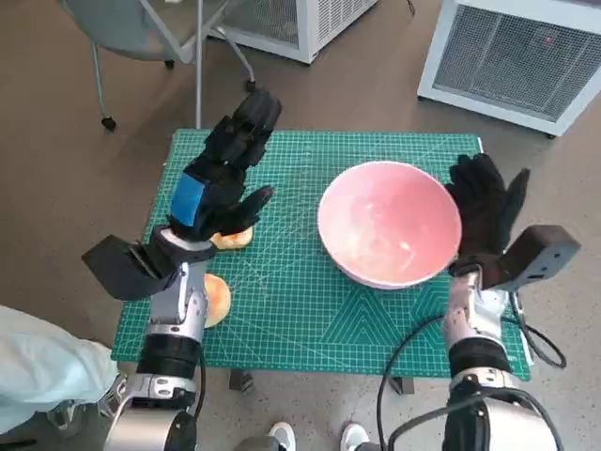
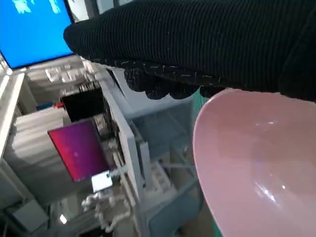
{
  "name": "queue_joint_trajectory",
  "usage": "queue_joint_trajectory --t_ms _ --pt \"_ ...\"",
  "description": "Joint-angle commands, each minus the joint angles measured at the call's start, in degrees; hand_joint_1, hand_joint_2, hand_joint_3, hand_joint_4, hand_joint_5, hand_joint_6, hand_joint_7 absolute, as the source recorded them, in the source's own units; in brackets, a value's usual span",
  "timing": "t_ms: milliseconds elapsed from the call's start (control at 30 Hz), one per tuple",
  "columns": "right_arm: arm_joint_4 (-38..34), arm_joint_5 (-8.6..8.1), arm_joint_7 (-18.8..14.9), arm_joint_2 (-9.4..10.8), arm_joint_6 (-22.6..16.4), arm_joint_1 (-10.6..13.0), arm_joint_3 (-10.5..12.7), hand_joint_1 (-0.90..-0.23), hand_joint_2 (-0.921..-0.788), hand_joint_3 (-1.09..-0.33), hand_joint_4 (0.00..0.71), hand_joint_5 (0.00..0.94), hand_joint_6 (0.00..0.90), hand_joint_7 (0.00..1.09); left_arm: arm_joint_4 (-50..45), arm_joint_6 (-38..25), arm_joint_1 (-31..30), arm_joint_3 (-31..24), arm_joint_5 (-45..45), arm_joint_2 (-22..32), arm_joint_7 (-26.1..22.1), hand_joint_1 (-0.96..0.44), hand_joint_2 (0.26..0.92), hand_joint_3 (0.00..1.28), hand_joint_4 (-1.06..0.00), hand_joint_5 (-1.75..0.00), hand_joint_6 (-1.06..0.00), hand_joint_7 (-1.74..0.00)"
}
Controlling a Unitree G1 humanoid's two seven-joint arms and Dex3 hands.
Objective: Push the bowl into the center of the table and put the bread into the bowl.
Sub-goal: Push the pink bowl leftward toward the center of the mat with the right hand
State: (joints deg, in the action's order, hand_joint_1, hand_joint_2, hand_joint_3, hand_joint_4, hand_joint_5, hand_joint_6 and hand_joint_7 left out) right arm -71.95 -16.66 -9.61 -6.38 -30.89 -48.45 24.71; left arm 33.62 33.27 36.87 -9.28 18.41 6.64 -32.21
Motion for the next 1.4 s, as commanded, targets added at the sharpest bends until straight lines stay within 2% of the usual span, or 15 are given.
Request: queue_joint_trajectory --t_ms 33,467,600,1067,1400 --pt "-1.17 -0.3 -0.8 1.18 1.83 -1.06 0.23 -0.592 -0.921 -0.844 0.21 0.006 0.129 0.34 -2.02 -0.13 -1.11 -0.29 -0.55 1.02 0.84 -0.61 0.921 0.37 -0.16 -0.01 -0.28 -0.06" --pt "-2.17 0.03 -1.12 3.22 4.61 -4.0 0.03 -0.552 -0.921 -0.925 0.2 0.001 0.127 0.31 -3.69 0.0 -2.97 -0.26 -1.49 1.78 3.26 -0.63 0.921 0.37 -0.17 -0.01 -0.28 -0.06" --pt "-2.49 0.48 -0.72 3.81 5.3 -4.61 -0.24 -0.541 -0.921 -0.925 0.202 0.001 0.128 0.3 -4.38 -0.19 -3.46 -0.19 -1.78 2.03 4.0 -0.64 0.921 0.37 -0.17 -0.01 -0.28 -0.05" --pt "-3.25 1.24 0.12 5.17 7.78 -6.69 -0.36 -0.577 -0.921 -0.898 0.234 0.011 0.157 0.29 -5.77 -0.35 -4.63 0.13 -3.15 2.37 6.03 -0.64 0.921 0.37 -0.17 -0.01 -0.28 -0.05" --pt "-2.57 0.51 -1.8 3.33 8.22 -7.39 0.67 -0.564 -0.921 -0.89 0.236 0.007 0.174 0.28 -5.61 -0.47 -4.65 0.22 -3.42 2.26 6.68 -0.65 0.921 0.37 -0.17 0.0 -0.28 -0.04"
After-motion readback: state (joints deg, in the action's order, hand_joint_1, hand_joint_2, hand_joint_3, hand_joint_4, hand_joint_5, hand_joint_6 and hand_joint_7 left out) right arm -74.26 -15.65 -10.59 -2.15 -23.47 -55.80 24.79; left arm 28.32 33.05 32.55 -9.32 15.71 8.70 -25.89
